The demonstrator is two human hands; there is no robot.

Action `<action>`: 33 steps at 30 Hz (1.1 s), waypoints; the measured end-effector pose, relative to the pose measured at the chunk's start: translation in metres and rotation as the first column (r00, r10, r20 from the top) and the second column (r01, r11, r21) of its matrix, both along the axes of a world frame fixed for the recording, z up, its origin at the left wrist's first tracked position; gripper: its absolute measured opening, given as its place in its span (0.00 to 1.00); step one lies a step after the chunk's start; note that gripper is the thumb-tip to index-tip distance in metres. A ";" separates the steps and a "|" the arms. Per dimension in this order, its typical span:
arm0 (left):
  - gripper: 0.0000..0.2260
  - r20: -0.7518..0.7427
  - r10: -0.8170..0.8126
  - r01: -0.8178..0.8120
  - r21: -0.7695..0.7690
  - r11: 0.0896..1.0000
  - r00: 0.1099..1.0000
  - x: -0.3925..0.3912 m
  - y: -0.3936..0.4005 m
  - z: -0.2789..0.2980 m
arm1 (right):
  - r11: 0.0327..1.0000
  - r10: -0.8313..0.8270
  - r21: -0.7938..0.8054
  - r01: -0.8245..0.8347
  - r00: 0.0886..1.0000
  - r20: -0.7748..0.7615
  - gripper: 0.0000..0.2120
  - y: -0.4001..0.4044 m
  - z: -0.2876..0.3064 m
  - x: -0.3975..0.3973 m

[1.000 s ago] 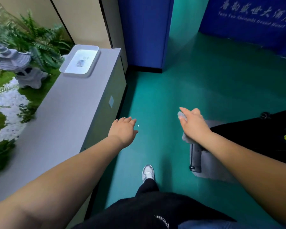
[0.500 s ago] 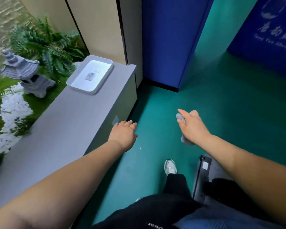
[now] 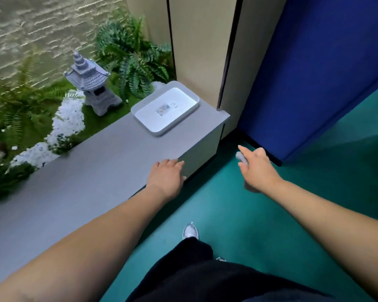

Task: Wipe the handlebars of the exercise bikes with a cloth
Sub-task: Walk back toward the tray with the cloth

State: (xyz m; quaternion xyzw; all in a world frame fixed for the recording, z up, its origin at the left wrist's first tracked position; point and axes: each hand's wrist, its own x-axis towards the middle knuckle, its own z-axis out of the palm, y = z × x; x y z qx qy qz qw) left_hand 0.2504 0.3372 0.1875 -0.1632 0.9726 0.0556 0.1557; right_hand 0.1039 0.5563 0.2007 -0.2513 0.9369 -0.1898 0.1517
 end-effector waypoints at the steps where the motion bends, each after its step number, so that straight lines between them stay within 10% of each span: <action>1: 0.23 -0.003 0.025 -0.025 0.004 1.000 1.000 -0.007 -0.009 -0.001 | 1.000 0.014 -0.007 -0.014 1.000 0.006 0.24 -0.014 0.000 -0.011; 23: 0.23 0.037 0.335 -0.337 0.079 0.938 0.942 -0.135 -0.201 -0.020 | 0.956 0.292 -0.046 -0.289 0.939 0.182 0.30 -0.270 -0.002 -0.194; 33: 0.25 0.087 0.631 -0.636 0.054 0.770 0.771 -0.192 -0.239 -0.049 | 0.873 0.483 -0.202 -0.444 0.843 0.235 0.20 -0.370 -0.033 -0.288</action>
